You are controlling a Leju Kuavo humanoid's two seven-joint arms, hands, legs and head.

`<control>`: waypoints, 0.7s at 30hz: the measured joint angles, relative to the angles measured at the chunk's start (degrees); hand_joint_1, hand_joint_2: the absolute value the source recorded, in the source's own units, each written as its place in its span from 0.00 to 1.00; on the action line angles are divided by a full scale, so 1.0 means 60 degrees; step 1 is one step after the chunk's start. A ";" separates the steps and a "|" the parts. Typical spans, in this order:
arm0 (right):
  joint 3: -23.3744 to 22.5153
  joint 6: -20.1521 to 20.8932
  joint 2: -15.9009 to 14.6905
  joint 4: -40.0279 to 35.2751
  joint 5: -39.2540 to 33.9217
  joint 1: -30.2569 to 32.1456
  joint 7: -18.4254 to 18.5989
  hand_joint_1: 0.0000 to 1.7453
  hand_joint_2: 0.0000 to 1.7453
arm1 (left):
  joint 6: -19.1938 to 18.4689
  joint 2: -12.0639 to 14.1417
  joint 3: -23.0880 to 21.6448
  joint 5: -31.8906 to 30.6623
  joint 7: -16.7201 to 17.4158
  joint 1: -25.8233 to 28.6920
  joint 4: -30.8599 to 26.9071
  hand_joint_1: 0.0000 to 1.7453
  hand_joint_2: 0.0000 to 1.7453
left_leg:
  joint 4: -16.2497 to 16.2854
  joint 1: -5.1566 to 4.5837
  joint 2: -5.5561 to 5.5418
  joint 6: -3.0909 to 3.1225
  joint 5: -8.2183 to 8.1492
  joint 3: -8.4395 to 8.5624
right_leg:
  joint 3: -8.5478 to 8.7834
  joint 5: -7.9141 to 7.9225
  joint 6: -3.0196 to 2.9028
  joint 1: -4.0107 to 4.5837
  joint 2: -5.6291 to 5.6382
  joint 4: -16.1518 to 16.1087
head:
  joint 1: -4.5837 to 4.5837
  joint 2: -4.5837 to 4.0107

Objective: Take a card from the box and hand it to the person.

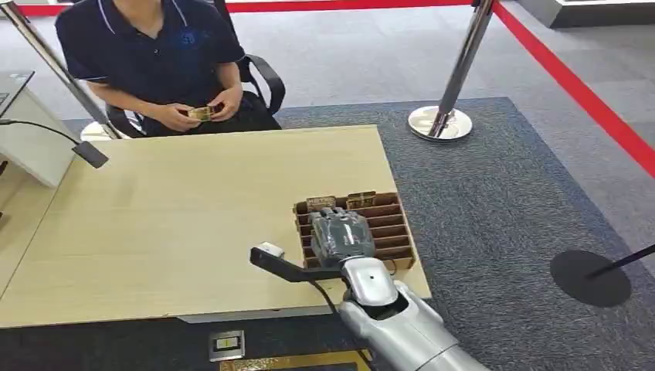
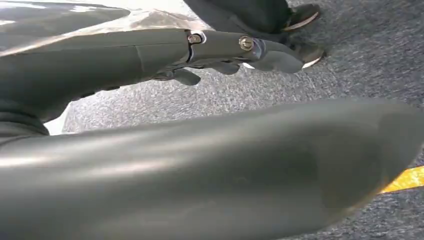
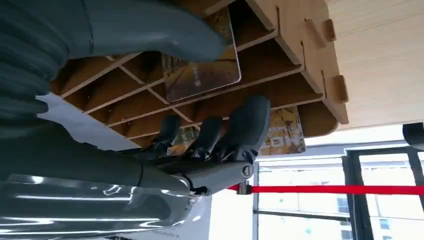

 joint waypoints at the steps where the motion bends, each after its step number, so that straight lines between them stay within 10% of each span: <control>1: 0.0007 -0.0003 0.0004 0.0054 0.0004 -0.0026 0.0015 0.47 1.00 | 0.0000 0.0000 0.0000 0.0033 0.0000 0.0000 0.0000 0.00 0.00 | 0.0000 0.0000 0.0000 0.0000 0.0000 0.0000 | 0.0000 0.0000 0.0000 0.0000 0.0000 0.0000 | 0.0000 0.0000; 21: 0.0051 -0.0004 0.0007 0.0350 0.0091 -0.0126 0.0182 0.54 1.00 | 0.0058 0.0000 0.0007 0.0095 0.0029 0.0001 0.0007 0.00 0.00 | 0.0000 0.0000 0.0000 0.0000 0.0000 0.0001 | 0.0000 0.0000 0.0000 0.0000 0.0000 0.0000 | 0.0000 0.0000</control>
